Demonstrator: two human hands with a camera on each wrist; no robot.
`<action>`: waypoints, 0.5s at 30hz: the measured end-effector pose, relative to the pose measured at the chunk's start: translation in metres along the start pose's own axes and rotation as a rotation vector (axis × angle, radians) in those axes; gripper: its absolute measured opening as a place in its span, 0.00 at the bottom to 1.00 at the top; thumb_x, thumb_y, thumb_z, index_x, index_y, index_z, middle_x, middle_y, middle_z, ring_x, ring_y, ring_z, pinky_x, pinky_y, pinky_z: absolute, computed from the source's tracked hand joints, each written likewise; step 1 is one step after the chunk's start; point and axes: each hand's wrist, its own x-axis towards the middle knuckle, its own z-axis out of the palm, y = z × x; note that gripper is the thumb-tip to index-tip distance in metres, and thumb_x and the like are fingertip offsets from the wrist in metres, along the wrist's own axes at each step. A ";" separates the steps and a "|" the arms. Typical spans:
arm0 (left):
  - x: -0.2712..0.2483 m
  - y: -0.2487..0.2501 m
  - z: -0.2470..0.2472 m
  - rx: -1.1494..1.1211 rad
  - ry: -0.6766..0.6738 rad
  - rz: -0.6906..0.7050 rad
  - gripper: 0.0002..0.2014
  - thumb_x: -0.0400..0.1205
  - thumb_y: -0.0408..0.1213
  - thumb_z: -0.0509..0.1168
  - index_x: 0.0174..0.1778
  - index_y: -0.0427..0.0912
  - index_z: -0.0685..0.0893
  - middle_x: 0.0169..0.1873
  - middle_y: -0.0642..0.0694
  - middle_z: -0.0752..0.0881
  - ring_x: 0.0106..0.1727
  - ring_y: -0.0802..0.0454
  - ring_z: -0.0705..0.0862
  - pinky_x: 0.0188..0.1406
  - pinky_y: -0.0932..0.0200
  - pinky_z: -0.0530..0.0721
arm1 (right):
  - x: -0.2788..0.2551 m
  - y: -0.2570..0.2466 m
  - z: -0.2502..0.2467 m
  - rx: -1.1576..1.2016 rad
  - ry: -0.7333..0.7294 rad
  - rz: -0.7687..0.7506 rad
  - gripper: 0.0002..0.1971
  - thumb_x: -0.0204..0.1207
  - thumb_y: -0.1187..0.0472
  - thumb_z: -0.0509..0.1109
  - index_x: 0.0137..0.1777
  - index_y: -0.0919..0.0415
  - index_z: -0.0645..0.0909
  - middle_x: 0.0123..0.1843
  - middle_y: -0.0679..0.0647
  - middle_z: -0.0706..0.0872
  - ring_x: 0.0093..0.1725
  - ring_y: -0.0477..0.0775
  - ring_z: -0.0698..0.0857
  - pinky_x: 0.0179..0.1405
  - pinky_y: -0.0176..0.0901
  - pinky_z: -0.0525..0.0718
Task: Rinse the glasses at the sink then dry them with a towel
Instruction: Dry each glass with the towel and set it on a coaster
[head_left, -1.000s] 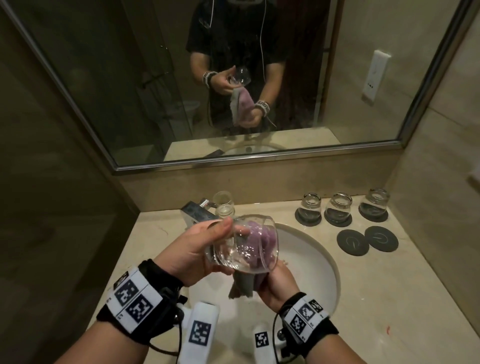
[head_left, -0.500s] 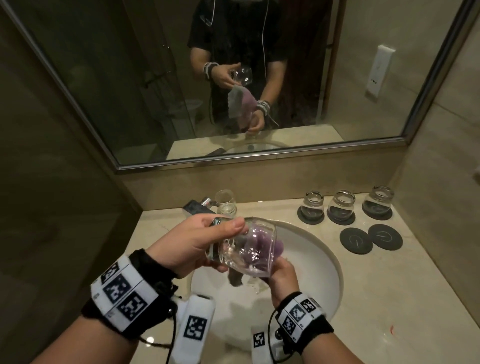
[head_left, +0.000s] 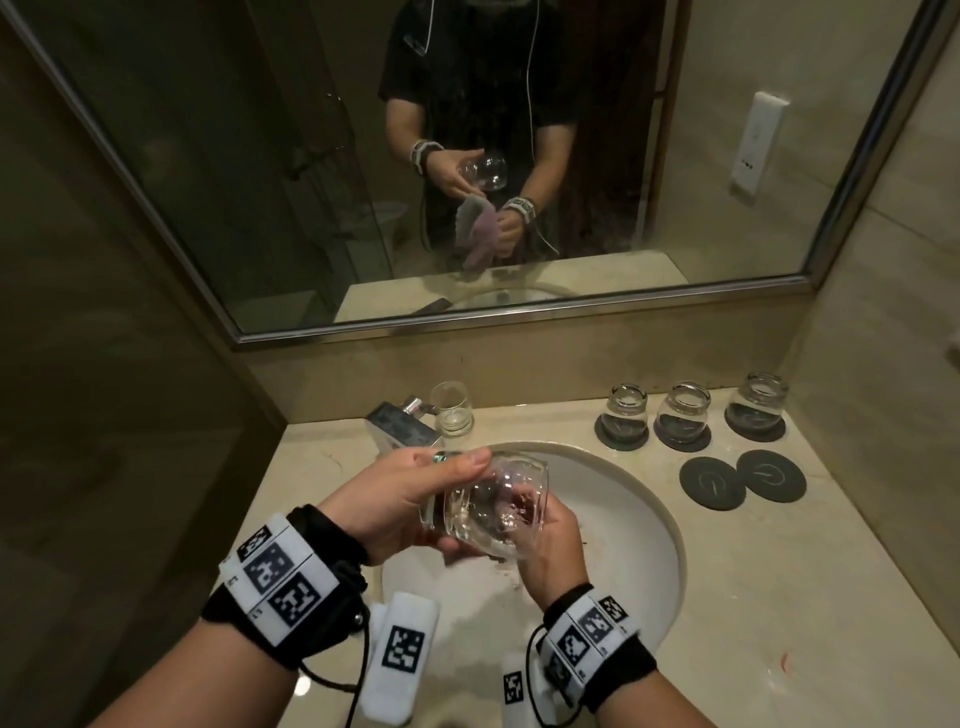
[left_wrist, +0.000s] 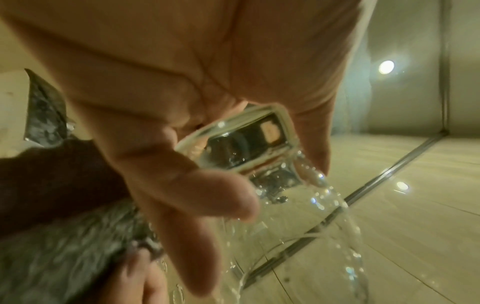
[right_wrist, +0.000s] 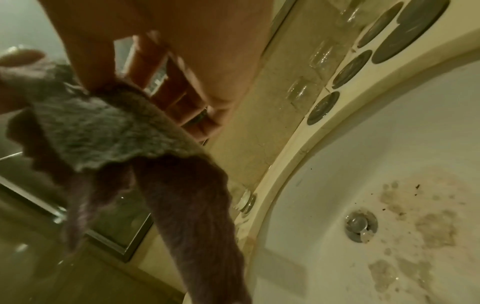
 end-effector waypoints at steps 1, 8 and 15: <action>-0.001 0.000 -0.002 -0.002 0.009 0.003 0.38 0.66 0.57 0.77 0.60 0.27 0.84 0.47 0.28 0.87 0.36 0.41 0.83 0.24 0.63 0.83 | -0.001 -0.001 -0.003 0.010 -0.013 0.023 0.05 0.75 0.66 0.72 0.47 0.57 0.87 0.45 0.54 0.92 0.45 0.55 0.90 0.41 0.50 0.89; -0.004 -0.001 -0.022 -0.049 0.041 0.029 0.46 0.50 0.62 0.84 0.57 0.32 0.88 0.46 0.34 0.90 0.35 0.43 0.88 0.21 0.64 0.83 | 0.004 -0.015 -0.028 0.594 0.182 0.293 0.14 0.84 0.61 0.58 0.50 0.66 0.85 0.44 0.61 0.91 0.47 0.60 0.87 0.47 0.53 0.87; -0.007 0.007 -0.017 -0.128 -0.097 0.084 0.40 0.54 0.61 0.84 0.55 0.36 0.90 0.45 0.37 0.89 0.31 0.49 0.86 0.20 0.63 0.83 | -0.005 0.001 -0.024 0.643 -0.111 0.678 0.05 0.74 0.70 0.72 0.41 0.72 0.87 0.37 0.66 0.88 0.31 0.57 0.88 0.25 0.41 0.86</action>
